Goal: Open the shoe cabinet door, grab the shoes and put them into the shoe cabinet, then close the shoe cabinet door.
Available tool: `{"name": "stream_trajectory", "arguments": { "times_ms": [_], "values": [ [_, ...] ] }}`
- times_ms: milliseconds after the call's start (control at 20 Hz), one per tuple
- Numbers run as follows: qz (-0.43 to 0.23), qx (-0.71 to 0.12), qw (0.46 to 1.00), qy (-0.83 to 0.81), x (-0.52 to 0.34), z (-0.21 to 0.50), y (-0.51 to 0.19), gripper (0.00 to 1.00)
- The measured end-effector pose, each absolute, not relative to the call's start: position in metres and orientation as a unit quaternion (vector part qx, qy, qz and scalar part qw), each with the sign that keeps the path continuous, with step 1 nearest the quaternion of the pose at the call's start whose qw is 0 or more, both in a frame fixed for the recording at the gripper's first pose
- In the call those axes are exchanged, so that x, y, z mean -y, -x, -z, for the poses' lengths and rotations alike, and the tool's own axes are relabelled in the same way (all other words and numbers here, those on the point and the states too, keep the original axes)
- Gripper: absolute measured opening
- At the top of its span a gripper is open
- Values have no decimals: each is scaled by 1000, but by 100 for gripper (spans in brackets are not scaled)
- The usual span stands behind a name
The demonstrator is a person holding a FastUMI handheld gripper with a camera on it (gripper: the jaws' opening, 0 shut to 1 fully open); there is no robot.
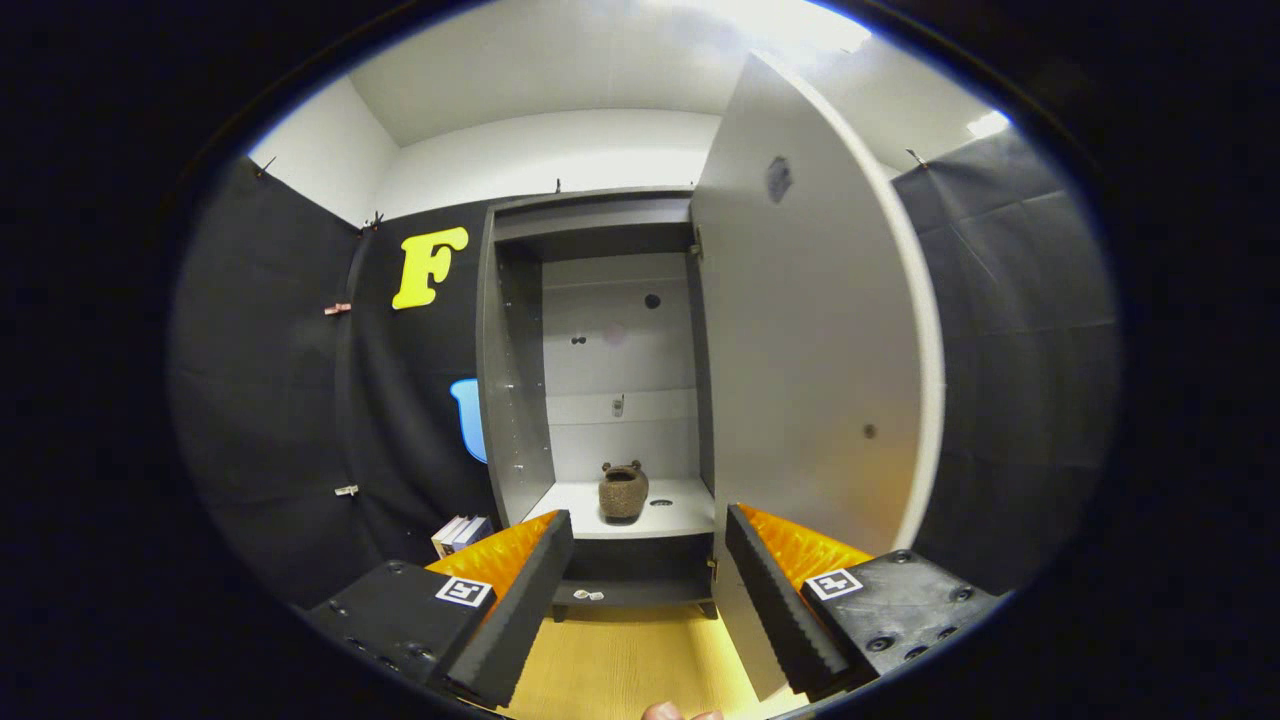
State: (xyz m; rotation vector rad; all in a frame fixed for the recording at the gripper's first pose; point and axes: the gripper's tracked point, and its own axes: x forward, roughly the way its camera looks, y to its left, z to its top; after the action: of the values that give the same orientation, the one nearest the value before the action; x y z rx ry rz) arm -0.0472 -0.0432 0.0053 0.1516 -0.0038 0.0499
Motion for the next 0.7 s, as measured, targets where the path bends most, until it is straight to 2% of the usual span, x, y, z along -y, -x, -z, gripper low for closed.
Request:
{"name": "stream_trajectory", "arguments": {
  "times_ms": [250, 700],
  "values": [
    [-38, -1, 998, -51, 75, -6, 90, 98],
    [50, -1, 996, -77, 199, -7, 113, 97]
  ]
}}
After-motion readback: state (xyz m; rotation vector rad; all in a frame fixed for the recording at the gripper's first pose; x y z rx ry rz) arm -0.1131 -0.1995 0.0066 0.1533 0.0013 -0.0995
